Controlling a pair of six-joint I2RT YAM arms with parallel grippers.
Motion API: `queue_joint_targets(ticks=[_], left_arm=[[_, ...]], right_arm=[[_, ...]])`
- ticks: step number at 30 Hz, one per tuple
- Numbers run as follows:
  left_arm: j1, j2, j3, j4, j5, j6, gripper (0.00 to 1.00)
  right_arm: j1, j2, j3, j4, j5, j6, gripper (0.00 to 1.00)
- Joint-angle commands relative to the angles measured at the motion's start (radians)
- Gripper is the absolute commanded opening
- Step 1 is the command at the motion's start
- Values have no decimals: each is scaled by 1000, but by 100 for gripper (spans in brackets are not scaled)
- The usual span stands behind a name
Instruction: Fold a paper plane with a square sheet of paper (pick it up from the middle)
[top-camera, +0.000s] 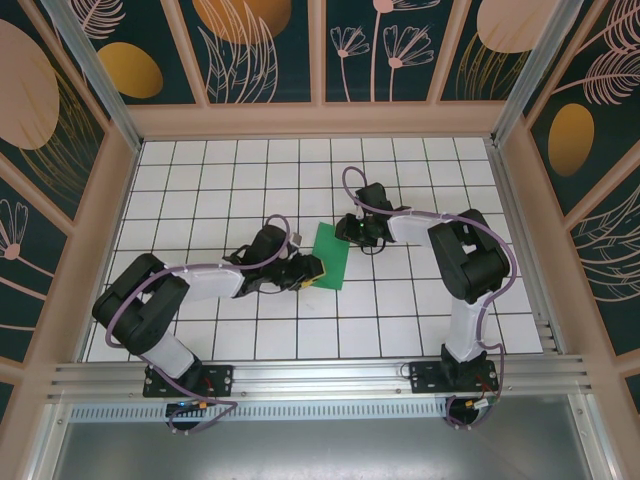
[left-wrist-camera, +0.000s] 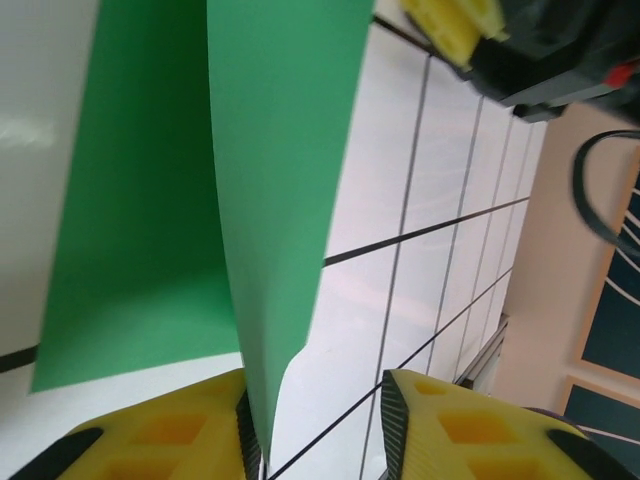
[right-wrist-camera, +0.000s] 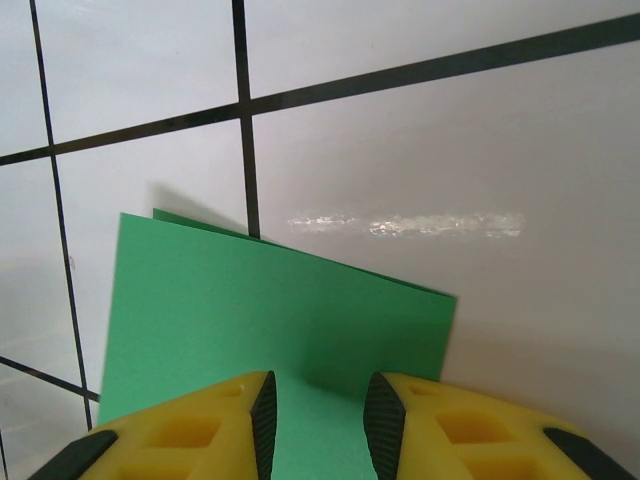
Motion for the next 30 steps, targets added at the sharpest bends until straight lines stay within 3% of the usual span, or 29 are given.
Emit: queue_joint_targets(ticks=[1,7,21,30], left_arm=[[-8,-32,1,44,35,-6,36],[-8,8,66,92,69,-8,34],[-9,155,162,40,0,43,41],[-8,169,138,14,-59,58,18]], right_arm=[[2,121,-51,-94,44,9,36],[3,122,-50,-95,41,8,36],[-3,36,-39,-88,-47,-26,36],[-23,-162,-65,-33,-188,-68,36]])
